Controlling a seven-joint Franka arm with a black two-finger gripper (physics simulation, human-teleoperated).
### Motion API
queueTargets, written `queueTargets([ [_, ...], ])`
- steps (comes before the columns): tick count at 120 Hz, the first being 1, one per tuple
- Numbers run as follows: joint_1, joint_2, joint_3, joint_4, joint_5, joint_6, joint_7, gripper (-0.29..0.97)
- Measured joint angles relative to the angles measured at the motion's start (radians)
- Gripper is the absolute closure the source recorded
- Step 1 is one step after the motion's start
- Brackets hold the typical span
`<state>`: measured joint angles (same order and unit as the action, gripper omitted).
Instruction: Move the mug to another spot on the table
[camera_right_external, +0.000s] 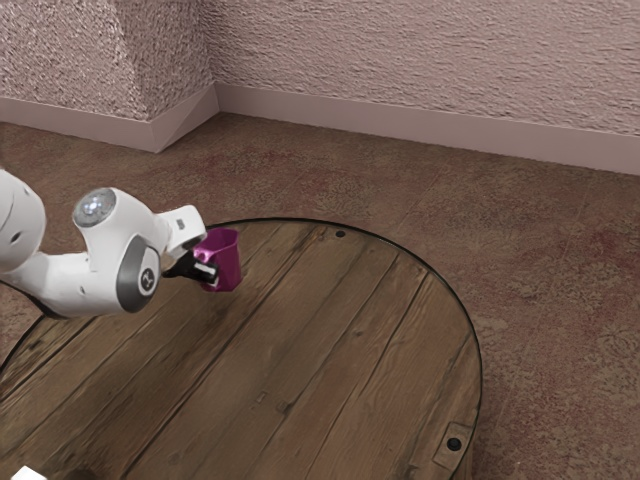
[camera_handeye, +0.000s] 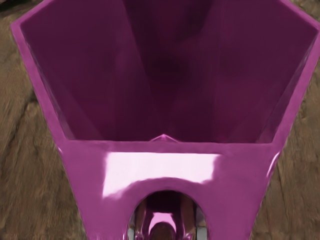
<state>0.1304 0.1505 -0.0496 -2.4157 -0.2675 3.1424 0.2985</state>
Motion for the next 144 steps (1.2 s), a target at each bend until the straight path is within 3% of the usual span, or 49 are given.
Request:
queueTargets([
  [13, -0.11, -0.027, -0.028, -0.046, -0.069, 0.01, 0.004, 0.7],
  [21, -0.154, -0.035, -0.069, -0.061, -0.151, 0.014, 0.006, 0.7],
  [34, -0.184, -0.075, -0.117, -0.14, -0.278, 0.018, 0.01, 0.71],
  [49, -0.169, -0.114, -0.124, -0.206, -0.343, 0.021, 0.014, 0.71],
  [117, -0.076, -0.133, -0.121, -0.293, -0.349, 0.066, 0.095, 0.69],
  [144, -0.073, -0.133, -0.125, -0.297, -0.344, 0.06, 0.124, 0.39],
])
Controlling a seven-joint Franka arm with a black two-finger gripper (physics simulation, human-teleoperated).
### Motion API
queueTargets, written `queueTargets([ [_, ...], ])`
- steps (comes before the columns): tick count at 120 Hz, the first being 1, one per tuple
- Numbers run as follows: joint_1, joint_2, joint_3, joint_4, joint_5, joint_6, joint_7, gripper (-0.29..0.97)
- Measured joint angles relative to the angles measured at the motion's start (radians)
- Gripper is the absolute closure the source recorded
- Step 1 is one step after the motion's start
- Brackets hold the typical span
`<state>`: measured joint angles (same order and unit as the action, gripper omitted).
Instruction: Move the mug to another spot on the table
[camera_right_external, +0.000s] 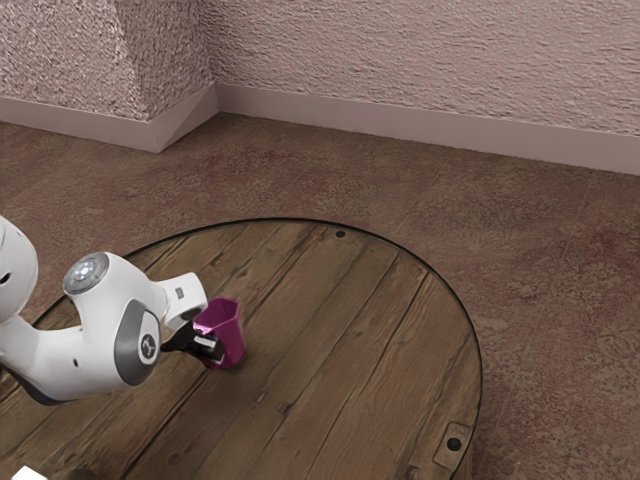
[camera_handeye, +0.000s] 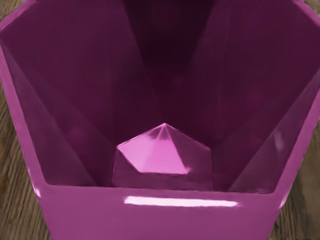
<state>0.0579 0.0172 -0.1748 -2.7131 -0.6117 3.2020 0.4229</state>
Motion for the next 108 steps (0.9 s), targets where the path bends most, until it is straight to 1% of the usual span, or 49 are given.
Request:
queueTargets([
  [9, -0.004, -0.006, 0.0, 0.0, 0.001, -0.003, 0.01, 0.28],
  [17, -0.008, -0.011, 0.0, 0.001, 0.001, -0.006, 0.018, 0.2],
  [27, -0.014, -0.016, 0.0, 0.003, 0.001, -0.011, 0.027, 0.14],
  [37, -0.019, -0.047, 0.002, 0.008, -0.003, -0.047, 0.033, 0.09],
  [47, -0.015, -0.12, 0.007, 0.014, -0.008, -0.143, 0.034, 0.06],
  [59, 0.017, -0.23, 0.01, 0.017, -0.009, -0.305, 0.033, 0.04],
  [64, 0.04, -0.266, 0.011, 0.041, 0.006, -0.382, 0.033, 0.03],
  [69, 0.078, -0.28, 0.013, 0.121, 0.057, -0.475, 0.031, 0.03],
  [73, 0.098, -0.271, 0.026, 0.23, 0.123, -0.562, 0.026, 0.02],
  [79, 0.113, -0.216, 0.037, 0.435, 0.215, -0.694, 0.016, 0.02],
  [85, 0.118, -0.155, 0.042, 0.619, 0.284, -0.811, 0.007, 0.01],
  [94, 0.121, -0.099, 0.054, 0.838, 0.346, -0.992, -0.007, 0.01],
  [108, 0.13, -0.093, 0.081, 1.03, 0.422, -1.223, -0.025, 0.01],
])
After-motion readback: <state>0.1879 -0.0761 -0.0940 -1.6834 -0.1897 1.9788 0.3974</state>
